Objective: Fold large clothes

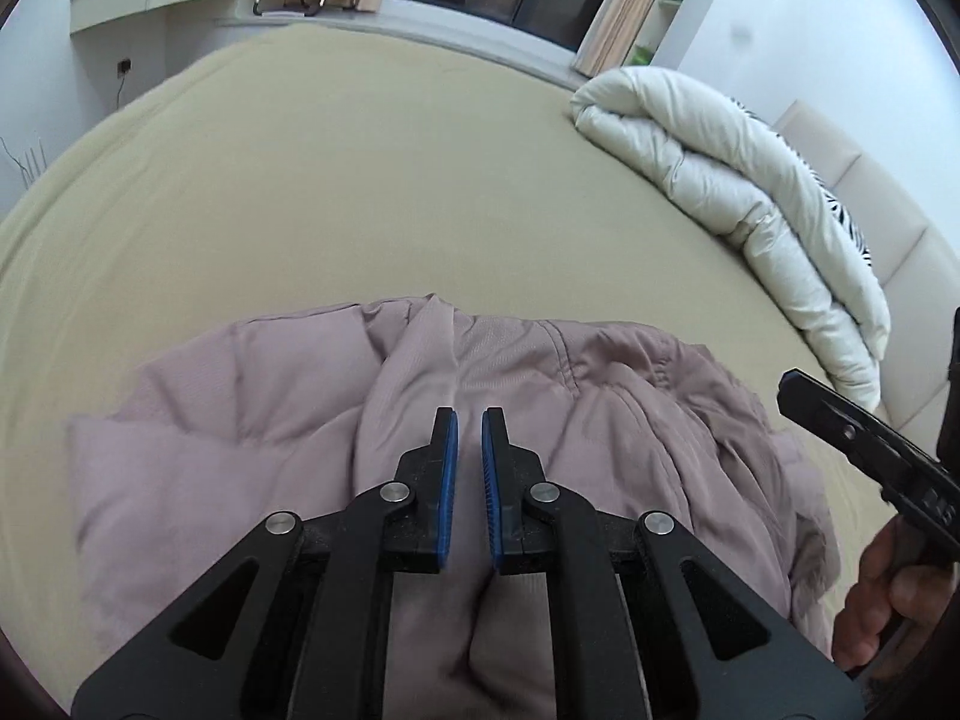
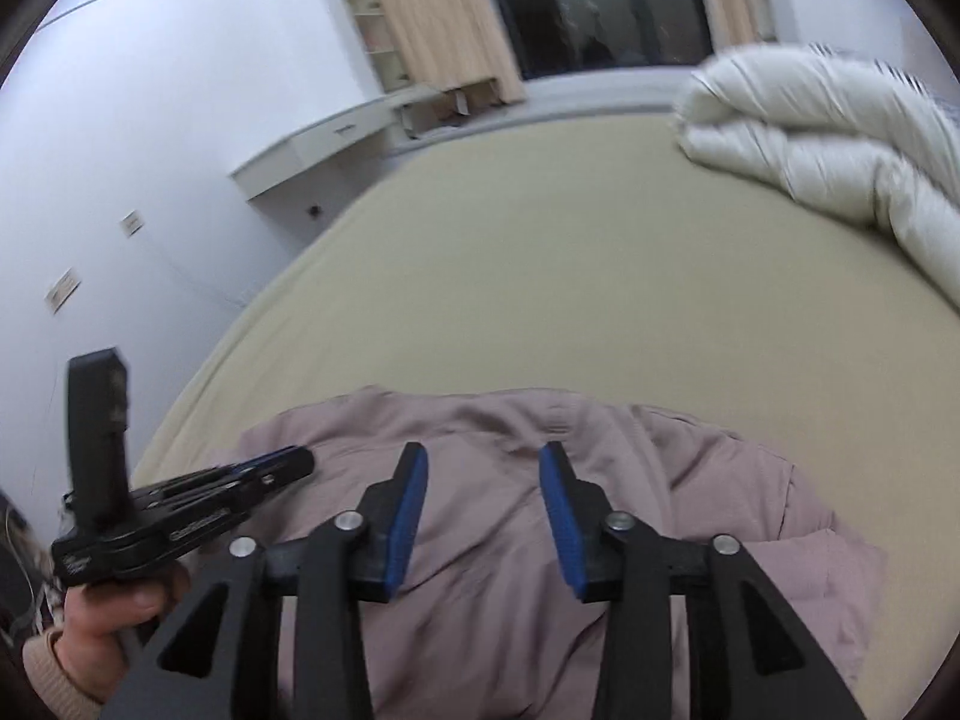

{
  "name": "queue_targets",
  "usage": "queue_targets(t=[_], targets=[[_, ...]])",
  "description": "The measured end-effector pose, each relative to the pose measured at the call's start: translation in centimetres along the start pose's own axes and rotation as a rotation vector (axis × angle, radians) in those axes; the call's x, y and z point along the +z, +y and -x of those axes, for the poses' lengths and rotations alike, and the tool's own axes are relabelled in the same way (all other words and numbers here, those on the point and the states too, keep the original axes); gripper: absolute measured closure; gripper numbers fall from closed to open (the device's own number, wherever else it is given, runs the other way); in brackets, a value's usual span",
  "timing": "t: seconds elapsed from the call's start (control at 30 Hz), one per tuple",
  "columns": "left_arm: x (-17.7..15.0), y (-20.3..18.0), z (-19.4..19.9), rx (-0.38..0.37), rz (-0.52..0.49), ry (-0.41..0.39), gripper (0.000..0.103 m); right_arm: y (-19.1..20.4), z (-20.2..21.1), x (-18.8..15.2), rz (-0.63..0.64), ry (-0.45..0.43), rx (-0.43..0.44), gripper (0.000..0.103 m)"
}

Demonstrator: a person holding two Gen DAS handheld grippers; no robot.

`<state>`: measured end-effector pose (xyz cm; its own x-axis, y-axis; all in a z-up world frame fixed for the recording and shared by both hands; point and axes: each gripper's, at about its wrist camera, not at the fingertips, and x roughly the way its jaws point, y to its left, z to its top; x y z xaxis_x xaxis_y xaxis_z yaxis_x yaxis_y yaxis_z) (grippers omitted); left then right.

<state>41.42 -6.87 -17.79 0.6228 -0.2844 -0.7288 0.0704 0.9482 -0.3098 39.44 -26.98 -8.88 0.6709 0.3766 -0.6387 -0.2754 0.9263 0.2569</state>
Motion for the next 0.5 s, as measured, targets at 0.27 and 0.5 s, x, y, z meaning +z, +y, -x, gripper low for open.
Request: queue_targets(t=[0.27, 0.5], targets=[[-4.2, 1.1, 4.1, -0.014, 0.016, 0.003, 0.095, 4.8, -6.8, -7.1, 0.263, 0.173, -0.153, 0.056], [-10.2, 3.9, 12.1, -0.015, 0.002, -0.036, 0.095, 6.2, -0.7, -5.8, 0.204, 0.082, -0.170, 0.056]])
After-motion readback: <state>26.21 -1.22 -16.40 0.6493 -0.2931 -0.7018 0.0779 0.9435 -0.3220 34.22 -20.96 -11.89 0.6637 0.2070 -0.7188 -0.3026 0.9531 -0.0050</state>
